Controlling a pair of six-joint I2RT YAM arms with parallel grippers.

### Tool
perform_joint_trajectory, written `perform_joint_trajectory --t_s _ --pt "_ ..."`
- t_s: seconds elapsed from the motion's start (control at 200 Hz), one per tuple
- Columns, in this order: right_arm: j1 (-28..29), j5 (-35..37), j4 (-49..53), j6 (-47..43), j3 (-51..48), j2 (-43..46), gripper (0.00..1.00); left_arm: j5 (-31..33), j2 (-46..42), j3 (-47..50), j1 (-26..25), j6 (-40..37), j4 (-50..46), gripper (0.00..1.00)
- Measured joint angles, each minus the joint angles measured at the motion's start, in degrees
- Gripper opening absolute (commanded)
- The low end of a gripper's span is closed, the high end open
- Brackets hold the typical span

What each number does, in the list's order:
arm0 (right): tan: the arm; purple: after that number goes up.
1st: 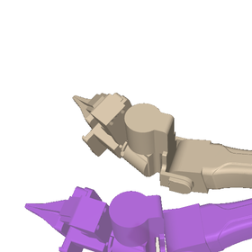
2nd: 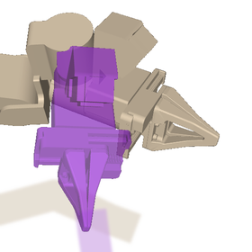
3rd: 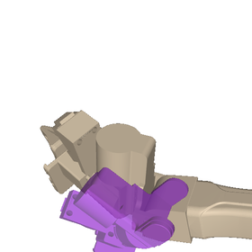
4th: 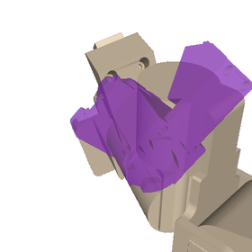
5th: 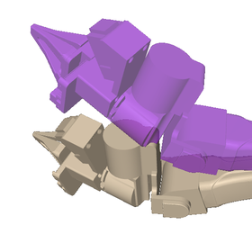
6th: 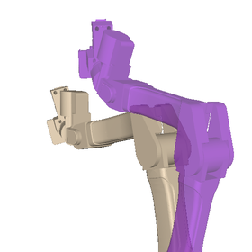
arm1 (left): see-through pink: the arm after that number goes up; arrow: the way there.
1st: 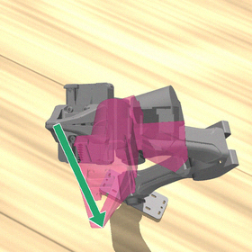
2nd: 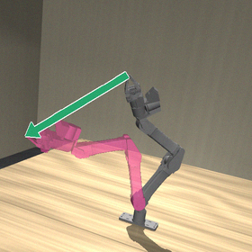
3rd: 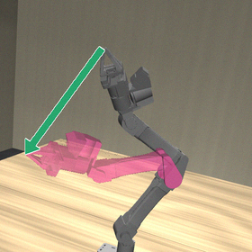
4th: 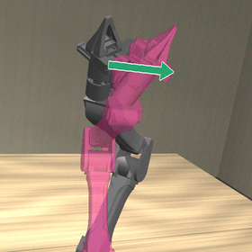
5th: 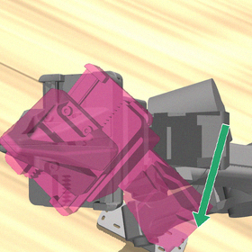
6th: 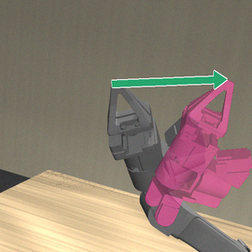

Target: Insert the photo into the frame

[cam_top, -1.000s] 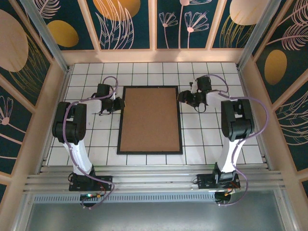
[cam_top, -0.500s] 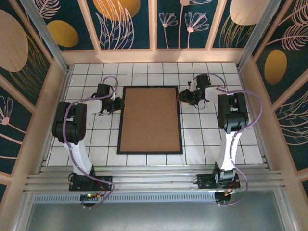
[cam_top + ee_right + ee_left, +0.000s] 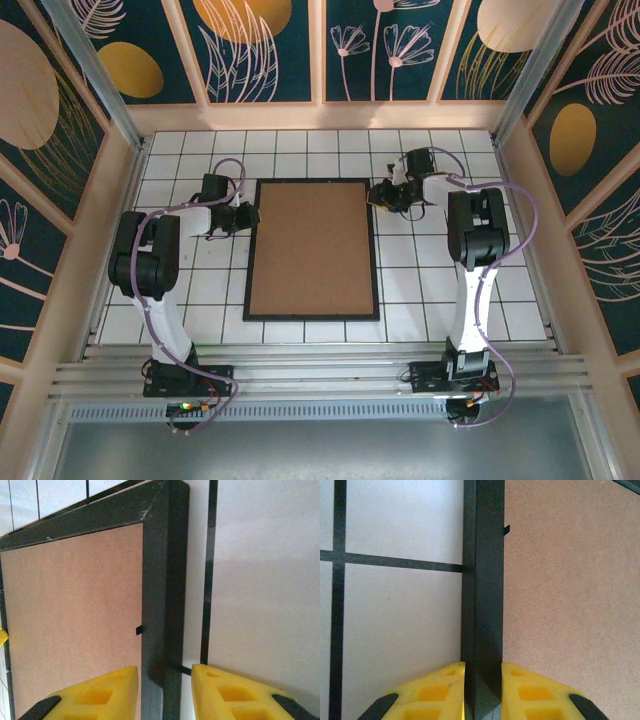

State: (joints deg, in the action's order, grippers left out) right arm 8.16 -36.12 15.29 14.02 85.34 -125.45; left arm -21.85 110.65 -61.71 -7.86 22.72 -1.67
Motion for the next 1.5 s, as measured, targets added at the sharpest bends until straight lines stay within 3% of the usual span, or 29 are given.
perform_joint_trajectory --t_s 0.951,1.496 --pt "-0.6 -1.2 2.4 0.0 6.3 -4.1 0.3 0.0 0.0 -0.1 0.0 0.0 -0.1 0.21" --pt "2.1 6.6 8.9 0.0 11.7 -5.2 0.31 -0.2 0.0 -0.1 0.0 0.0 -0.3 0.21"
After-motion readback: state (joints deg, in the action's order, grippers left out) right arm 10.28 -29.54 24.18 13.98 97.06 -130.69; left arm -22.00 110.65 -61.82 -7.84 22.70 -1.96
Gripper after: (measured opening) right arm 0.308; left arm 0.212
